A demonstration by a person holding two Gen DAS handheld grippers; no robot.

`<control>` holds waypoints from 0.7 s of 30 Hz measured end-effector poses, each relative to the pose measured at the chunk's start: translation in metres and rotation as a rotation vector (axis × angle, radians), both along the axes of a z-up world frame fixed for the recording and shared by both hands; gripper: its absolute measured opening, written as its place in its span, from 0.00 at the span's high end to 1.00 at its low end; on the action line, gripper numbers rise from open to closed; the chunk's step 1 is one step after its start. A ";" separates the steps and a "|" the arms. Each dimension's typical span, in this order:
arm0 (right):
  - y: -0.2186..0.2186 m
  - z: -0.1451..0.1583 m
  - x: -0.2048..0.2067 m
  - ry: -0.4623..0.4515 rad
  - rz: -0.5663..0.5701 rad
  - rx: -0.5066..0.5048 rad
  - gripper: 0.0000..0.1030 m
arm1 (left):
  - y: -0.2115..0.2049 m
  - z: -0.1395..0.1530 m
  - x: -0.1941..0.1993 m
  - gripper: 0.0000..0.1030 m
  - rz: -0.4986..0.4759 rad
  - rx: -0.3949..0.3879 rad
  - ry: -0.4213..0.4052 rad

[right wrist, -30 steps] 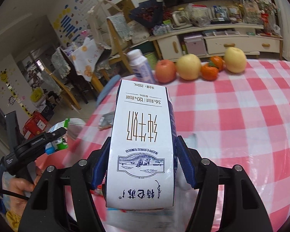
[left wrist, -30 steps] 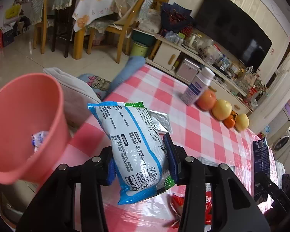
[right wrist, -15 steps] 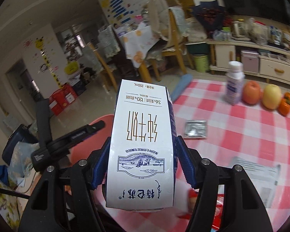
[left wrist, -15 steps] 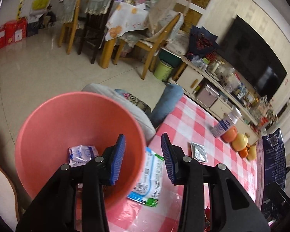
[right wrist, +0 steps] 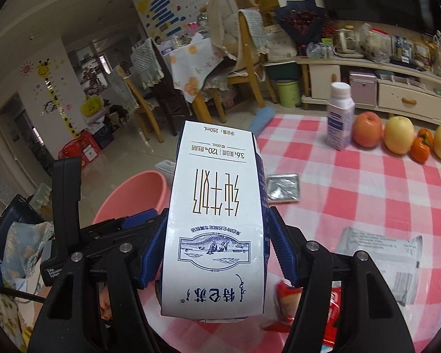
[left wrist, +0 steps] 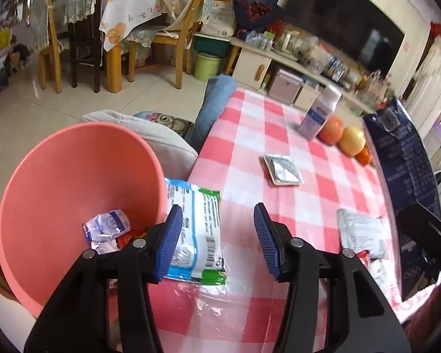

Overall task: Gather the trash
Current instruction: 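Lift both held items and carry them toward the pink bucket, then bring the wipes pack over the bucket rim with the left gripper while the right gripper holds the carton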

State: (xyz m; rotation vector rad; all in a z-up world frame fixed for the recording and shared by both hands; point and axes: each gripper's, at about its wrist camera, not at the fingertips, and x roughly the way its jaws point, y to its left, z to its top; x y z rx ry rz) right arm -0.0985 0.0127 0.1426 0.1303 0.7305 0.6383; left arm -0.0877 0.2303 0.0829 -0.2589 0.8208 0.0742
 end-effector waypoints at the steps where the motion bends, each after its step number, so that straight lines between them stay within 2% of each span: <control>1: -0.006 -0.003 -0.001 0.005 -0.008 -0.002 0.37 | -0.006 -0.002 0.000 0.49 0.007 0.019 0.006; 8: -0.054 -0.019 -0.013 0.028 -0.045 0.003 0.37 | -0.021 -0.021 0.001 0.49 0.084 0.095 0.058; 12: -0.080 -0.026 -0.019 0.035 -0.056 0.024 0.37 | -0.025 -0.028 0.004 0.49 0.092 0.067 0.057; 21: -0.120 -0.037 -0.018 0.070 -0.067 0.083 0.36 | -0.029 -0.039 0.009 0.47 0.192 0.122 0.050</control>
